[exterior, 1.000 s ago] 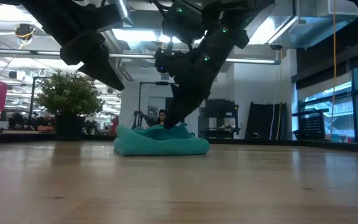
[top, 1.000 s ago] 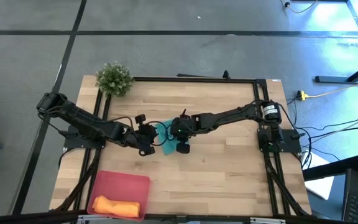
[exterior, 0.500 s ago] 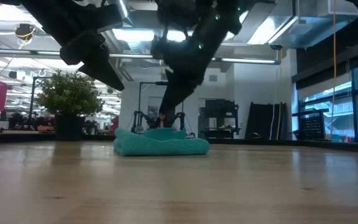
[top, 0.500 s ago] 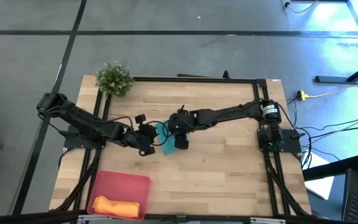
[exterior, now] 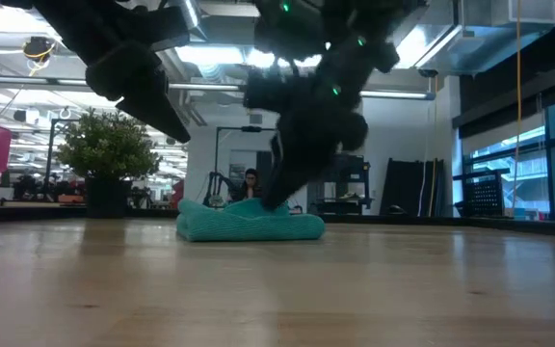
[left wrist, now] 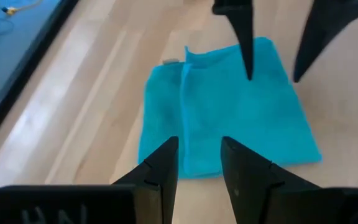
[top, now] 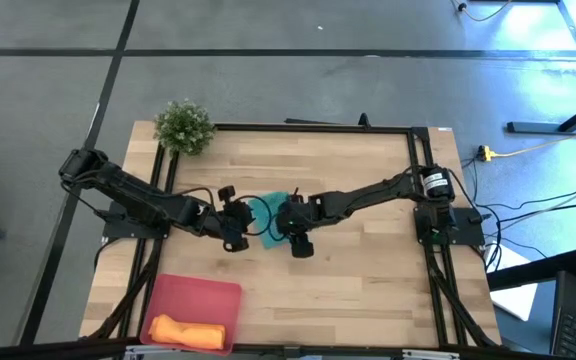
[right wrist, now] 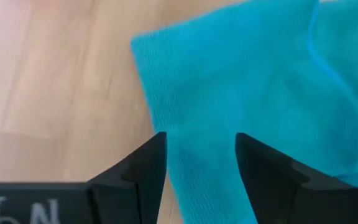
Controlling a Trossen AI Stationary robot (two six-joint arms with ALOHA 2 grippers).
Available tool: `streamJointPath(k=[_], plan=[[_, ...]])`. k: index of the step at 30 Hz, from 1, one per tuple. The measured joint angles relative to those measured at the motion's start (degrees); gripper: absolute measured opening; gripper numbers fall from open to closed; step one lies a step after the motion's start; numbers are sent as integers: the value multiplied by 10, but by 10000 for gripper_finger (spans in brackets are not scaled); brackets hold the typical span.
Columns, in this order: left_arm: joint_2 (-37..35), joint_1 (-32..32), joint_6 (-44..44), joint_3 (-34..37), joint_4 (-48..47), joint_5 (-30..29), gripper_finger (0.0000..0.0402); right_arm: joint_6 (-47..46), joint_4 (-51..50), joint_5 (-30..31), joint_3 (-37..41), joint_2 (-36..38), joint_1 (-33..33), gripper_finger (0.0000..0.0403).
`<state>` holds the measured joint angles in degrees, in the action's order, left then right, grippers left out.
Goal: Roll microfiber towels into tight, uniform cylinder then place into a basket
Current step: Roll the blue microfiber cloth
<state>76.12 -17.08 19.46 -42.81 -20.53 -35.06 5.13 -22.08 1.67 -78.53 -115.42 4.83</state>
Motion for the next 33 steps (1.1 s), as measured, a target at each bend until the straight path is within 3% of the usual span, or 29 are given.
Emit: streamJointPath(k=[9,15,25,33], plan=[[0,-10,13,0,0,34,109,-6,81,2,87,0,-2,190],[0,-31,40,0,0,34,109,-76,152,1,124,3,3,190],[0,-75,60,0,-4,34,109,-271,211,-3,130,0,29,191],[0,-103,61,0,-5,32,109,-269,219,-5,108,8,47,191]])
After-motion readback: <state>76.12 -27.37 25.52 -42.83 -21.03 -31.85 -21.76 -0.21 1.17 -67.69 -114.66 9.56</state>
